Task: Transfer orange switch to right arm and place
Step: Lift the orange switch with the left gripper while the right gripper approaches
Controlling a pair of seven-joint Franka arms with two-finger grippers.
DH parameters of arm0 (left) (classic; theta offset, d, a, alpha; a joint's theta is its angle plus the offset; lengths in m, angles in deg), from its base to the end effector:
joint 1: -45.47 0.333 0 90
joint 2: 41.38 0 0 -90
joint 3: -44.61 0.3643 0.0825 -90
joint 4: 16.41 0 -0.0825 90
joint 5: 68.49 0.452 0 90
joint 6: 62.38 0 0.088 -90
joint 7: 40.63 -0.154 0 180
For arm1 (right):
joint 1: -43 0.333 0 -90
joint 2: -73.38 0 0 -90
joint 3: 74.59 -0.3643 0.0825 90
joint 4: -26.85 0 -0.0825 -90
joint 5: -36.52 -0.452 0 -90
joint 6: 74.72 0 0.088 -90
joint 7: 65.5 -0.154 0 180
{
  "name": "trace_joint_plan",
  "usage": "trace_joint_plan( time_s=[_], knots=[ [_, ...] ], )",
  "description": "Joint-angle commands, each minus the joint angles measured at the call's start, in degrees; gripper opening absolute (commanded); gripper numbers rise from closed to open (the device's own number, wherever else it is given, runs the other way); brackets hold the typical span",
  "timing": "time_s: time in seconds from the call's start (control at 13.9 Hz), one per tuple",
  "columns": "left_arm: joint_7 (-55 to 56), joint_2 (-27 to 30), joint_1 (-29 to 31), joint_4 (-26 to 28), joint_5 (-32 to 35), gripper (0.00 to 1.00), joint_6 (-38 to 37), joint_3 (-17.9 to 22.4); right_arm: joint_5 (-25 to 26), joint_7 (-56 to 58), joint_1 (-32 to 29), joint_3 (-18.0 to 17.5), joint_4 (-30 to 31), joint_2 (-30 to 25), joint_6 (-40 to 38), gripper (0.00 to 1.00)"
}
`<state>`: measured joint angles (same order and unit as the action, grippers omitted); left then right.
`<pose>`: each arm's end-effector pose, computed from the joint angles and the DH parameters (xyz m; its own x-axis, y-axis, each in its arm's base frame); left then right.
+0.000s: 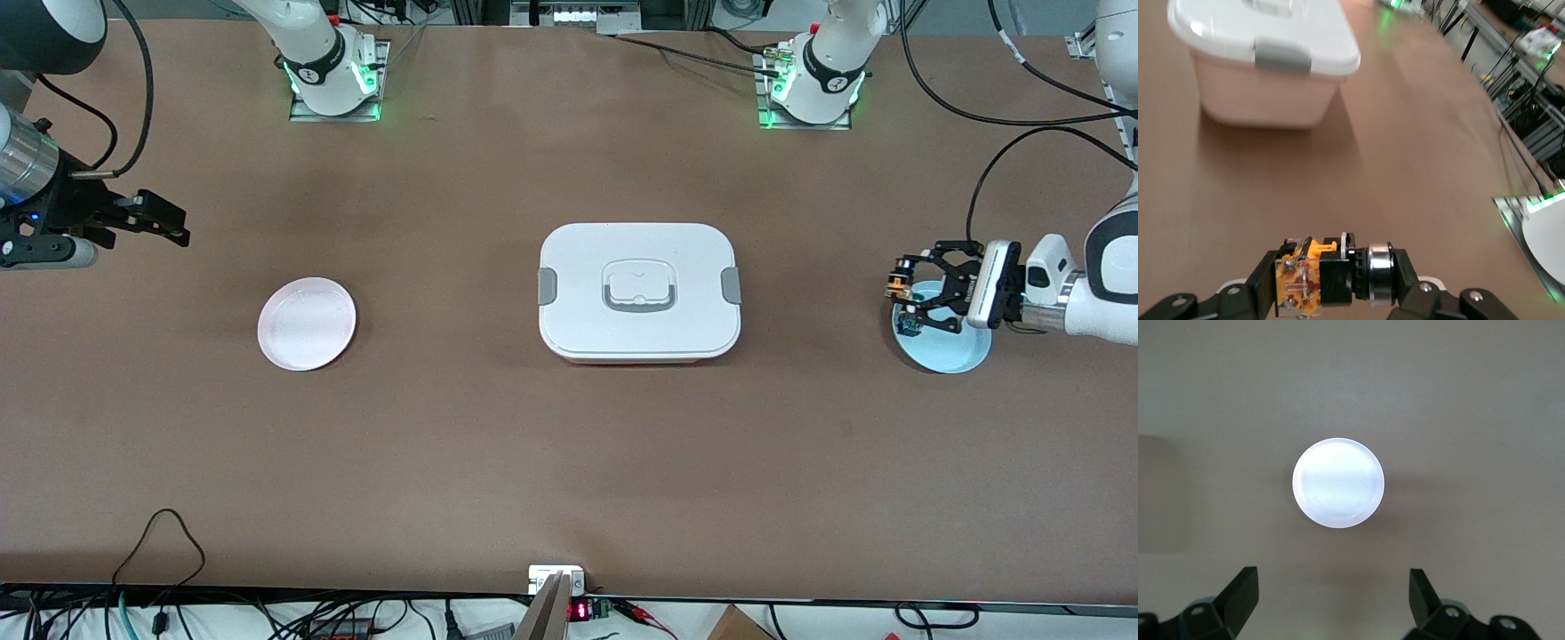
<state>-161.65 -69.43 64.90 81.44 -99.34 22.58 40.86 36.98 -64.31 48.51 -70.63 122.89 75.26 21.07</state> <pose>0.6361 0.0956 0.2651 0.0612 -0.7016 0.7099 -0.9134 0.2473 0.3232 0.6354 0.0166 0.5567 0.9981 0.0485 -0.0373 0.0489 -0.9988 0.0094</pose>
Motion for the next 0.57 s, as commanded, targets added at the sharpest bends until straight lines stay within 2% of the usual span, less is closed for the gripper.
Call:
trace_joint_plan(
  time_s=[0.0,0.14,0.43,0.5],
  knots=[
    [-3.2,0.1,0.6,0.4,-8.9,0.0,-3.6,-3.1,-0.8,-0.6,0.6,-0.8,0.5,-1.2,-0.8,1.0],
    [-4.3,1.5,0.9,1.1,-14.4,0.0,-5.4,-7.0,-5.5,0.2,0.3,-0.5,-0.9,-1.0,-1.4,1.0],
    [-3.7,8.9,0.6,9.0,-29.6,0.0,-4.1,-13.4,-7.9,0.0,4.0,-2.9,-1.7,-0.7,-1.1,1.0],
    [-3.6,9.1,0.6,9.8,-32.1,0.0,-3.8,-15.0,-10.6,-0.1,5.1,-3.2,-2.5,-0.5,-1.0,1.0]
  ],
)
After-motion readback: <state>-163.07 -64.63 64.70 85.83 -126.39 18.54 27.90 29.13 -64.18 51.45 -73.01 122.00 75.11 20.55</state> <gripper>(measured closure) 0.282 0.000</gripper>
